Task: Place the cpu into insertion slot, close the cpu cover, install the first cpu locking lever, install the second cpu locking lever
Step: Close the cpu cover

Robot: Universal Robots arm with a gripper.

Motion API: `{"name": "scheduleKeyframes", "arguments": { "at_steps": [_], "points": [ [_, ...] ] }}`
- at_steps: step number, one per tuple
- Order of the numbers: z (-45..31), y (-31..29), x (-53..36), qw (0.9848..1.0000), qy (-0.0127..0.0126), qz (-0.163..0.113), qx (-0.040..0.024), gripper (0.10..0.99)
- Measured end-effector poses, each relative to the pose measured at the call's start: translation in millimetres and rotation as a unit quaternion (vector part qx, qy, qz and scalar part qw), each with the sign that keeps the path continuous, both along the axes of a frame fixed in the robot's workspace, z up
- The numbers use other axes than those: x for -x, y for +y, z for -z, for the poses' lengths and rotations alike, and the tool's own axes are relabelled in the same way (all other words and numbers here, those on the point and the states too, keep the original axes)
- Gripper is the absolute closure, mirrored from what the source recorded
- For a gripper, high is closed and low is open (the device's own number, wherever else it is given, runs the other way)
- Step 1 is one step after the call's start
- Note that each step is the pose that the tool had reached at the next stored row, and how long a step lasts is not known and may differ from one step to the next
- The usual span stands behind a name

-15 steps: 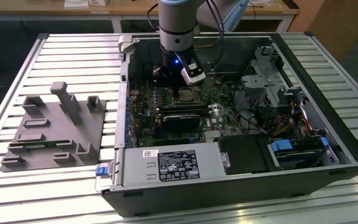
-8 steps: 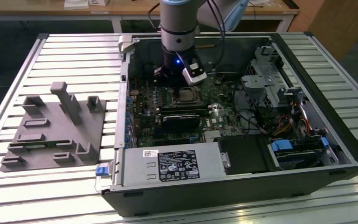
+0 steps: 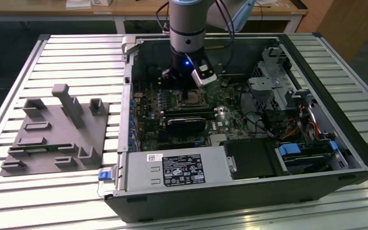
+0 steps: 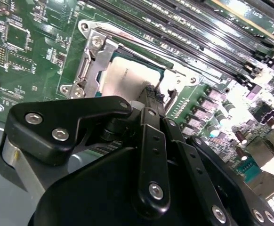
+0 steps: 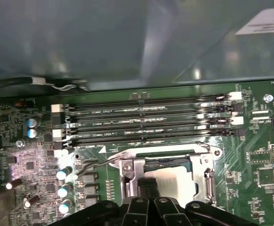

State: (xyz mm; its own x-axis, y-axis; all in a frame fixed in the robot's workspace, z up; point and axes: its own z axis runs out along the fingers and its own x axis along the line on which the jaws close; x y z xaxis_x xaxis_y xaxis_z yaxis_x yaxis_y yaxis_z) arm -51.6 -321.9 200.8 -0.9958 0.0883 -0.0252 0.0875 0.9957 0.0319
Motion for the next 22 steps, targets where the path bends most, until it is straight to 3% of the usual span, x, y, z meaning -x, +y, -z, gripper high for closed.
{"name": "scheduleKeyframes", "arguments": {
  "at_steps": [5, 13, 22],
  "points": [
    [-0.3, 0.0, -6.0, 1.0000, 0.0002, 0.000, 0.0002, 0.980],
    [-6.6, 0.0, -7.5, 1.0000, 0.0001, 0.000, 0.0001, 0.980],
    [-5.4, -0.1, 9.0, 1.0000, -0.0003, 0.000, -0.0009, 0.980]
  ]
}}
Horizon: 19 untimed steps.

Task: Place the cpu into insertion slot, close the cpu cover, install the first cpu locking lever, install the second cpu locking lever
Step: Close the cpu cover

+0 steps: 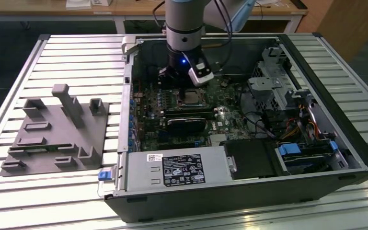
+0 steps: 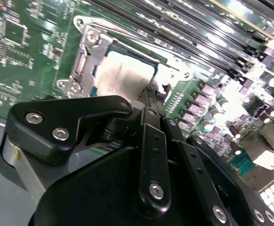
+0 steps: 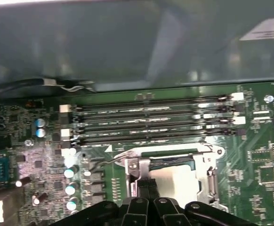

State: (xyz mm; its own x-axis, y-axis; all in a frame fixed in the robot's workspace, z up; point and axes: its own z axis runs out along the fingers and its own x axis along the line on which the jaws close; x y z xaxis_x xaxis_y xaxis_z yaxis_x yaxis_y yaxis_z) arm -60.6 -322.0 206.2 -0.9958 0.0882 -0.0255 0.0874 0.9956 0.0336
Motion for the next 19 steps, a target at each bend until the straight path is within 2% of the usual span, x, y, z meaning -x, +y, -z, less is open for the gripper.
{"name": "scheduleKeyframes", "arguments": {
  "at_steps": [5, 13, 19],
  "points": [
    [2.0, 0.0, 5.6, 1.0000, 0.0000, 0.000, -0.0006, 0.980],
    [5.8, -0.1, 5.7, 1.0000, 0.0002, -0.001, -0.0003, 0.980],
    [6.4, 0.2, 0.8, 1.0000, -0.0005, -0.001, -0.0012, 0.980]
  ]
}}
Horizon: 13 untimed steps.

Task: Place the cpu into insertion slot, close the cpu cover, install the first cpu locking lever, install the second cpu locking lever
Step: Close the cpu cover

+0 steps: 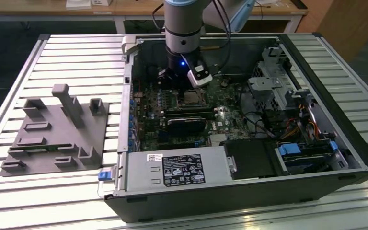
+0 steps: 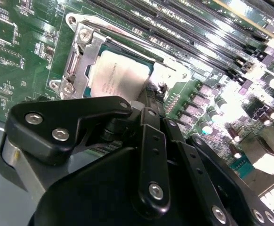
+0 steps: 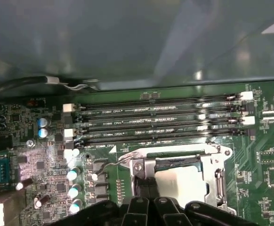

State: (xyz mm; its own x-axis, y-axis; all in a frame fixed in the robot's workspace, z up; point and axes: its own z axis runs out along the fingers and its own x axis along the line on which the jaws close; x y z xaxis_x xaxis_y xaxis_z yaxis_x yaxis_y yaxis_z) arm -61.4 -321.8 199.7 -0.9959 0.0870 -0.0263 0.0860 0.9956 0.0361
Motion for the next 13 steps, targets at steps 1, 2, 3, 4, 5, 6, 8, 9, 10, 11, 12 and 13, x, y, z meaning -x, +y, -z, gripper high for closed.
{"name": "scheduleKeyframes", "arguments": {
  "at_steps": [1, 2, 3, 4, 5, 6, 8, 9, 10, 11, 12, 13],
  "points": [
    [-0.1, -0.1, -0.4, 1.0000, 0.0001, 0.000, 0.0002, 0.980],
    [-0.4, -0.2, -0.7, 1.0000, 0.0004, 0.000, 0.0005, 0.980],
    [-0.6, -0.2, -0.8, 1.0000, 0.0005, 0.000, 0.0006, 0.980],
    [-0.6, -0.2, -0.8, 1.0000, 0.0005, 0.000, 0.0006, 0.980],
    [-0.9, -0.2, -0.9, 1.0000, 0.0005, 0.000, 0.0006, 0.980],
    [-1.3, -0.2, -0.9, 1.0000, 0.0006, 0.000, 0.0007, 0.980],
    [-2.4, -0.2, -1.1, 1.0000, 0.0005, 0.000, 0.0006, 0.980],
    [-3.3, -0.2, -1.1, 1.0000, 0.0005, 0.000, 0.0006, 0.980],
    [-4.7, -0.2, -1.2, 1.0000, 0.0005, 0.000, 0.0006, 0.980],
    [-6.4, -0.2, -1.2, 1.0000, 0.0005, 0.000, 0.0006, 0.980],
    [-8.5, -0.2, -1.2, 1.0000, 0.0004, 0.000, 0.0006, 0.980],
    [-10.9, -0.2, -1.2, 1.0000, 0.0005, 0.000, 0.0006, 0.980]
  ]
}}
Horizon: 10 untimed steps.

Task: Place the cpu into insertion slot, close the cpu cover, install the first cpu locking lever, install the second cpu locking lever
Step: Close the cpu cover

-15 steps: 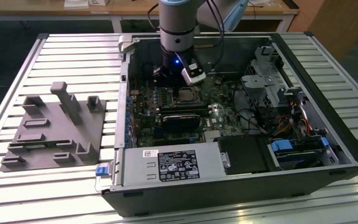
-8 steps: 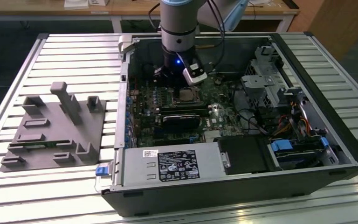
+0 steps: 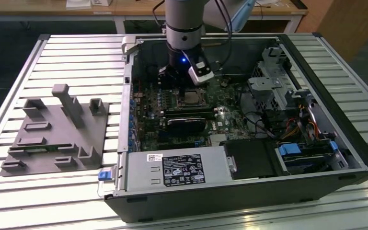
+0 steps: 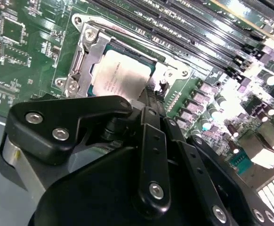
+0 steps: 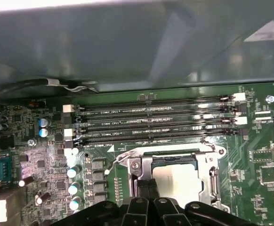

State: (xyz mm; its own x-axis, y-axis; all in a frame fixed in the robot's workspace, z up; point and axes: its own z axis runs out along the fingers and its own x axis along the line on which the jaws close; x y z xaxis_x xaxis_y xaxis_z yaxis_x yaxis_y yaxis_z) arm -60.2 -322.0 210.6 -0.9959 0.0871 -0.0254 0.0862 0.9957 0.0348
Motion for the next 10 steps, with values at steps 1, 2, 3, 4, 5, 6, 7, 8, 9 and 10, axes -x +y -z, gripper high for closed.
{"name": "scheduleKeyframes", "arguments": {
  "at_steps": [1, 2, 3, 4, 5, 6, 7, 8, 9, 10],
  "points": [
    [-2.3, 0.0, 0.0, 1.0000, 0.0000, 0.000, 0.0000, 0.980],
    [-4.3, 0.0, 0.0, 1.0000, 0.0000, 0.000, 0.0000, 0.980],
    [-5.4, 0.0, 0.0, 1.0000, 0.0000, 0.000, 0.0000, 0.980],
    [-5.4, 0.0, 0.0, 1.0000, 0.0000, 0.000, -0.0001, 0.980],
    [-5.4, 0.0, 0.0, 1.0000, 0.0000, 0.000, -0.0001, 0.980],
    [-5.4, 0.0, 0.0, 1.0000, 0.0000, 0.000, -0.0001, 0.980],
    [-5.4, 0.0, 0.0, 1.0000, 0.0000, 0.000, -0.0001, 0.980],
    [-5.4, 0.0, 0.0, 1.0000, 0.0000, 0.000, 0.0000, 0.980],
    [-5.5, 0.0, -0.3, 1.0000, 0.0000, 0.000, 0.0001, 0.980],
    [-5.5, 0.0, -1.1, 1.0000, 0.0001, 0.000, 0.0004, 0.980]
  ]
}}
